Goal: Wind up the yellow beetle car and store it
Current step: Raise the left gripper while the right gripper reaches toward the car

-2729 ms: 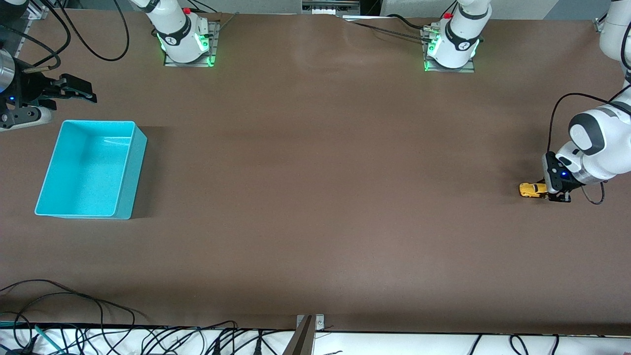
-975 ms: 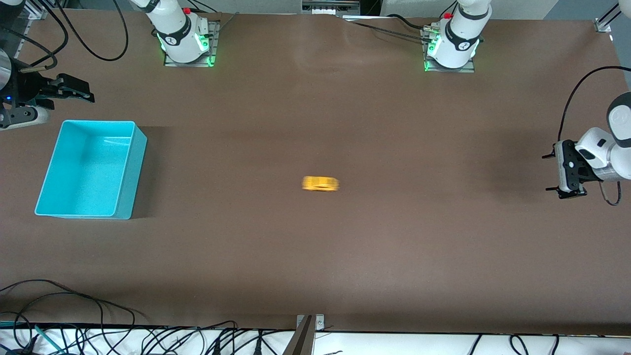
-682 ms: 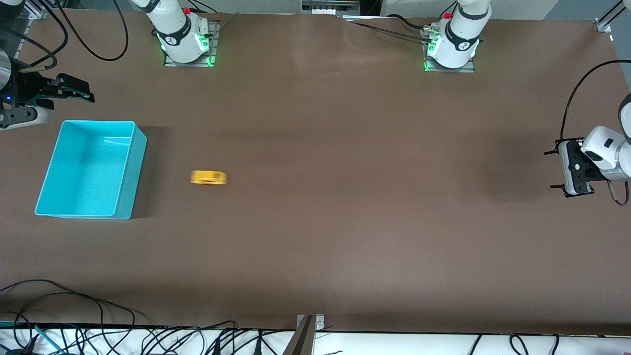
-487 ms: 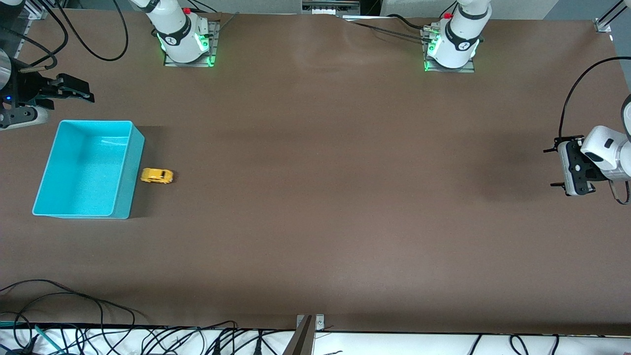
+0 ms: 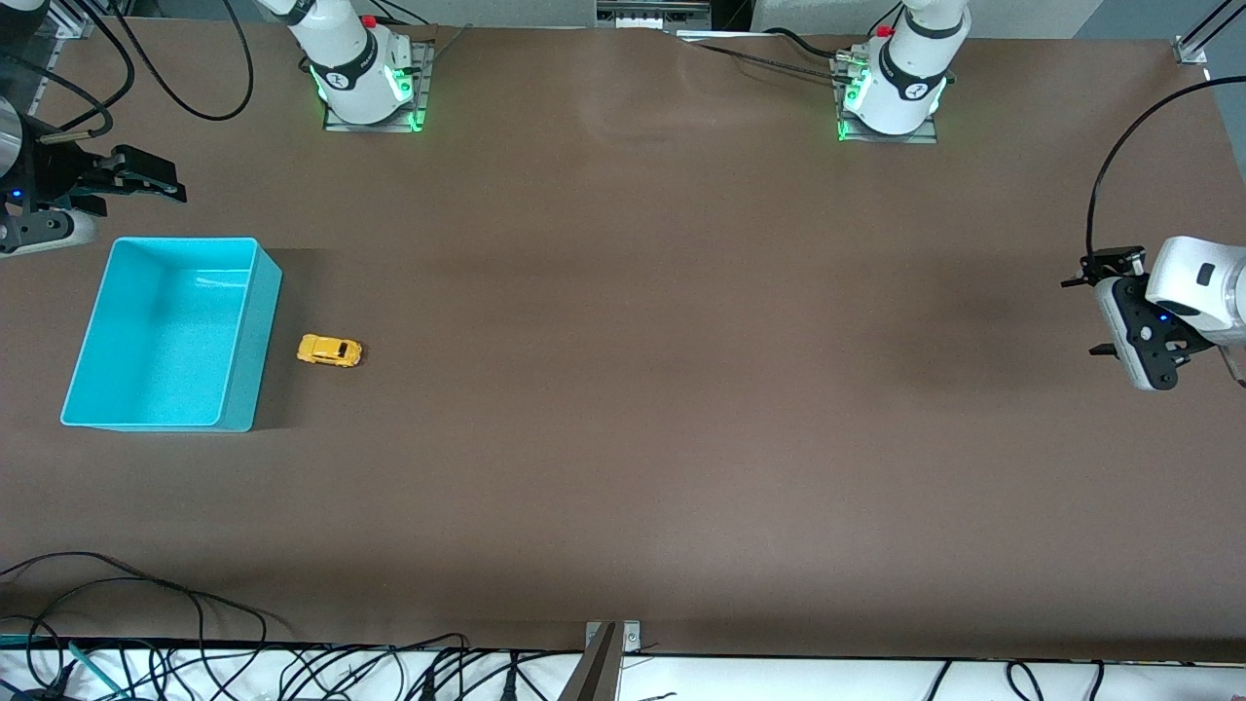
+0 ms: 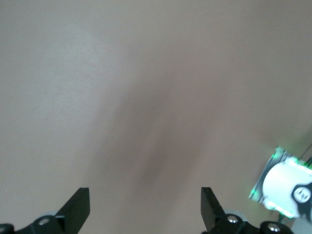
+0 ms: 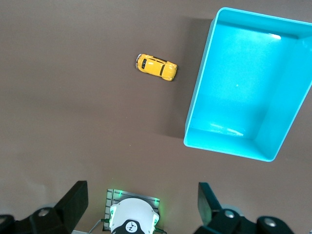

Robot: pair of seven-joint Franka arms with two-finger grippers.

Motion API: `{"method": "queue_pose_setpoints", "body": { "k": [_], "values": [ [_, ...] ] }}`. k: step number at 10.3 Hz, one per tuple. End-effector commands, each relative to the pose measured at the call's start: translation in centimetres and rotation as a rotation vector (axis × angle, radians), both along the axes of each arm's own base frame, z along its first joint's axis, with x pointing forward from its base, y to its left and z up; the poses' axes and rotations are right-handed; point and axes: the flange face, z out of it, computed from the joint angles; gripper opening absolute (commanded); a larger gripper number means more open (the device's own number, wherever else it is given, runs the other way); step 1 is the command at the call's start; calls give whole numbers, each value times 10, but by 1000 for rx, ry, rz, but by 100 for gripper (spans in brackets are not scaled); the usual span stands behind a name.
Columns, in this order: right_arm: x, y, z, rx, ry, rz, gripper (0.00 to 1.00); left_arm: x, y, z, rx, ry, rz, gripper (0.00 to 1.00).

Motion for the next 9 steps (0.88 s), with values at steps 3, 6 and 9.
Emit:
{"method": "queue_pose_setpoints", "body": {
  "k": [3, 6, 9],
  "values": [
    [-2, 6, 6, 21, 0, 20, 100, -26, -70, 67, 108, -25, 320, 100],
    [9, 10, -11, 24, 24, 28, 100, -46, -127, 98, 196, -67, 527, 100],
    [33, 37, -47, 48, -17, 91, 100, -77, -95, 123, 102, -173, 780, 100]
  ]
}}
